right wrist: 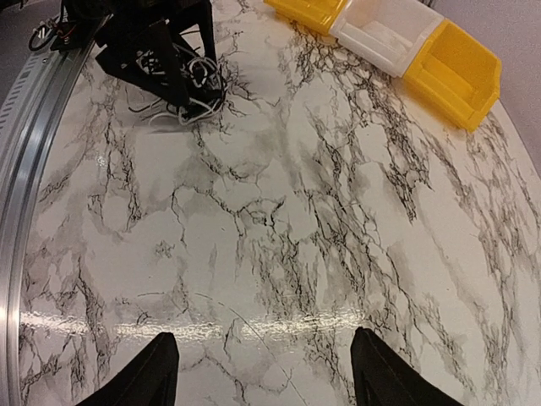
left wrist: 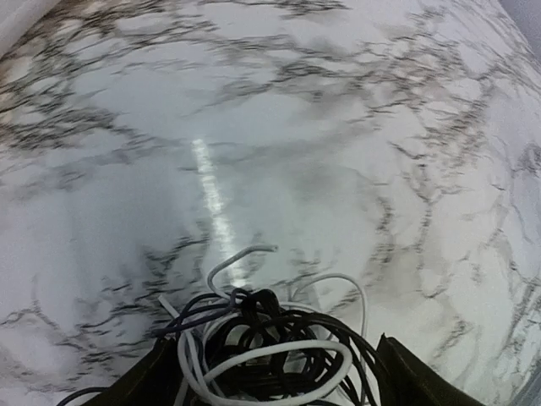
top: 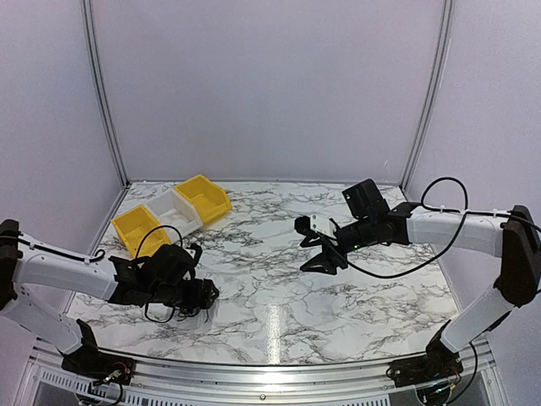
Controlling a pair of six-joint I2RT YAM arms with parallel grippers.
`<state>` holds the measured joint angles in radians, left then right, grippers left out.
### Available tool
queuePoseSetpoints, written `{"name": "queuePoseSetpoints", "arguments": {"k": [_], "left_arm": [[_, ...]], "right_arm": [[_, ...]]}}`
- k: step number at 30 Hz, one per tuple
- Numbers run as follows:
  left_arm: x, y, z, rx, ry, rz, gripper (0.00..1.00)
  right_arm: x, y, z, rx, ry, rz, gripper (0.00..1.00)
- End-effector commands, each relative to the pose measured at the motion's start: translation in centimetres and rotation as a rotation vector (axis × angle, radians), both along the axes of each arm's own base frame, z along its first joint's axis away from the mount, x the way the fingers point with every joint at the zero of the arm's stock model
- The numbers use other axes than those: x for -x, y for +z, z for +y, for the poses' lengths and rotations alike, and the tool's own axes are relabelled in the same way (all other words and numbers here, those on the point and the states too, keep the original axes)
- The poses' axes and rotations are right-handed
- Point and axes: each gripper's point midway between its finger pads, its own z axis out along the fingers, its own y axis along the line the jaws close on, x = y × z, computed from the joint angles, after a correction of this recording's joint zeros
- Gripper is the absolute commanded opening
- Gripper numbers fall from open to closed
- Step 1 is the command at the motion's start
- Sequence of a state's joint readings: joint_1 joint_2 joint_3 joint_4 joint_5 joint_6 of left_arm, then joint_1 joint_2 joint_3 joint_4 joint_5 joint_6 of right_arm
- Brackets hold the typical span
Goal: Untangle the cables
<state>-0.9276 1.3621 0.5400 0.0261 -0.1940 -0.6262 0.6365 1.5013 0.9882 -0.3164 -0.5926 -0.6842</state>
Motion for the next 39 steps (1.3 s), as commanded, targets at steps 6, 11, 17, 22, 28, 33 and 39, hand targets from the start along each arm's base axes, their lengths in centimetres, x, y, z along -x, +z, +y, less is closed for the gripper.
{"name": "queuePoseSetpoints", "arguments": {"k": [6, 11, 17, 22, 28, 33, 39], "left_arm": [[1.0, 4.5, -13.1, 0.064, -0.336, -0.124, 0.82], [1.7, 10.4, -12.8, 0.118, -0.343, -0.263, 0.85], [1.0, 13.9, -7.1, 0.107, -0.189, -0.373, 0.88], [0.8, 10.7, -3.3, 0.065, -0.071, -0.295, 0.84], [0.5, 7.7, -1.9, 0.141, 0.027, -0.261, 0.76], [-1.5, 6.9, -1.1, 0.234, 0.086, -0.249, 0.62], [-2.3, 6.6, -3.0, 0.233, -0.035, -0.244, 0.62]], "right_arm": [[-0.4, 1.8, -0.1, -0.018, -0.018, -0.008, 0.70], [-0.5, 2.6, -0.3, -0.008, -0.024, -0.018, 0.69], [0.3, 3.5, 1.3, 0.005, 0.018, -0.010, 0.61], [0.8, 3.2, 4.5, 0.029, 0.051, 0.039, 0.49], [2.8, 0.8, 8.9, 0.102, 0.130, 0.085, 0.40], [3.3, -1.0, 11.3, 0.145, 0.159, 0.159, 0.34], [3.6, -1.7, 12.0, 0.149, 0.152, 0.195, 0.35]]}}
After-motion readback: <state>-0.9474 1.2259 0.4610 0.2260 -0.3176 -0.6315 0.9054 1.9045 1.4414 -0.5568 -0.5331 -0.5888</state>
